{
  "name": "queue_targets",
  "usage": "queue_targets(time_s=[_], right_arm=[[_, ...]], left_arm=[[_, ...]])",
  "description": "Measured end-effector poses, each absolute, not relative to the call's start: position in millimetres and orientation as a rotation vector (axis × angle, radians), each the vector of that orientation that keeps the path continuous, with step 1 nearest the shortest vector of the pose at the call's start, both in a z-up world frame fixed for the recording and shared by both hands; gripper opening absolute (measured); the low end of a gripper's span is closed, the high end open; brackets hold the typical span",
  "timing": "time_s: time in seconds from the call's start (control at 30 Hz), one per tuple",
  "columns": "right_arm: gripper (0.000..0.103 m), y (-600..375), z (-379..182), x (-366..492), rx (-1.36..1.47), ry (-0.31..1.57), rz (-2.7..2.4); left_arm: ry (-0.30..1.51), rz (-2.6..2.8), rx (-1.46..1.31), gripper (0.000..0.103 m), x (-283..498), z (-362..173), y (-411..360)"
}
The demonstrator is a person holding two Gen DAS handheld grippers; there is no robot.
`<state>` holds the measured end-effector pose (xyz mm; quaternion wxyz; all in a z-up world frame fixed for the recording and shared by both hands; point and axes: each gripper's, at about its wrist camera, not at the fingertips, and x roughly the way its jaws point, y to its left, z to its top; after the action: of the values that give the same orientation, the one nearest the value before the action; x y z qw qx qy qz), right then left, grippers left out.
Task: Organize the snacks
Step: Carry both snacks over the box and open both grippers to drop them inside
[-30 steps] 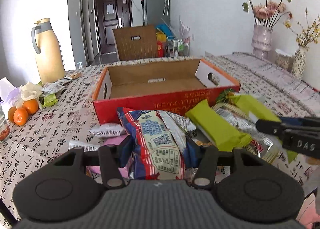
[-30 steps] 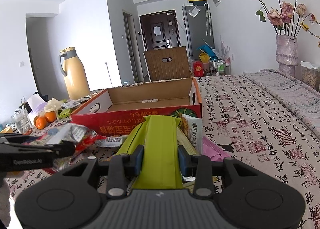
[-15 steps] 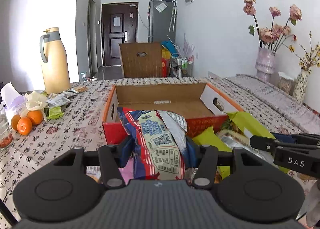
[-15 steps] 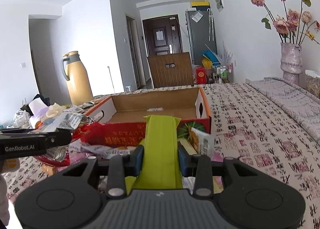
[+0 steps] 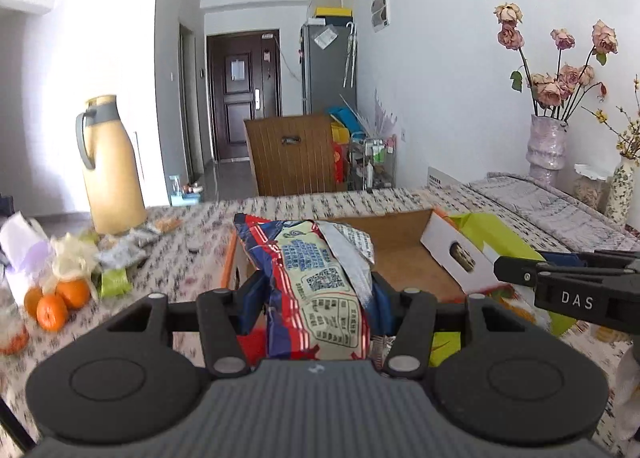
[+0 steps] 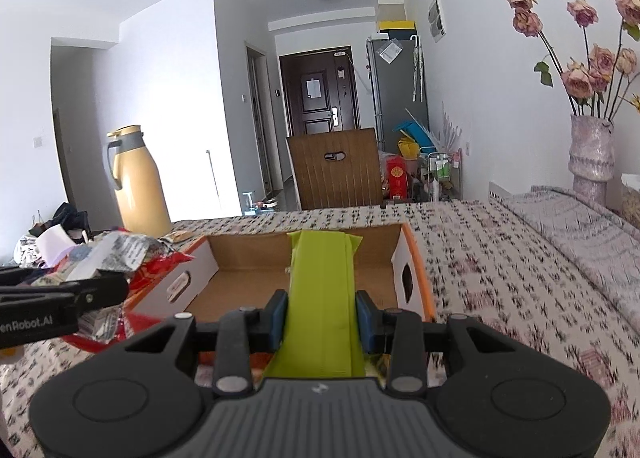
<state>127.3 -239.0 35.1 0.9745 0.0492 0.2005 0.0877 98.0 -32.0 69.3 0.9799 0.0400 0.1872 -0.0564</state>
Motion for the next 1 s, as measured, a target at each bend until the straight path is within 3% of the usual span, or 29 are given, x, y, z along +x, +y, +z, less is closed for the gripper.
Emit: queue_targets(time_s=[0.47,1.0], right_arm=[[0.035,-222.6,49.7,220.9,0.042,0.486,0.125],[0.035,-204.1,-2.3,294.3,-0.031,0.736,0.054]], left_arm=[[0.442,-0.1,0.095,0.055,190.9,75.8,-38.3],[0.668,0.01,0.101,0.055,260.8,21.9,-36.8]])
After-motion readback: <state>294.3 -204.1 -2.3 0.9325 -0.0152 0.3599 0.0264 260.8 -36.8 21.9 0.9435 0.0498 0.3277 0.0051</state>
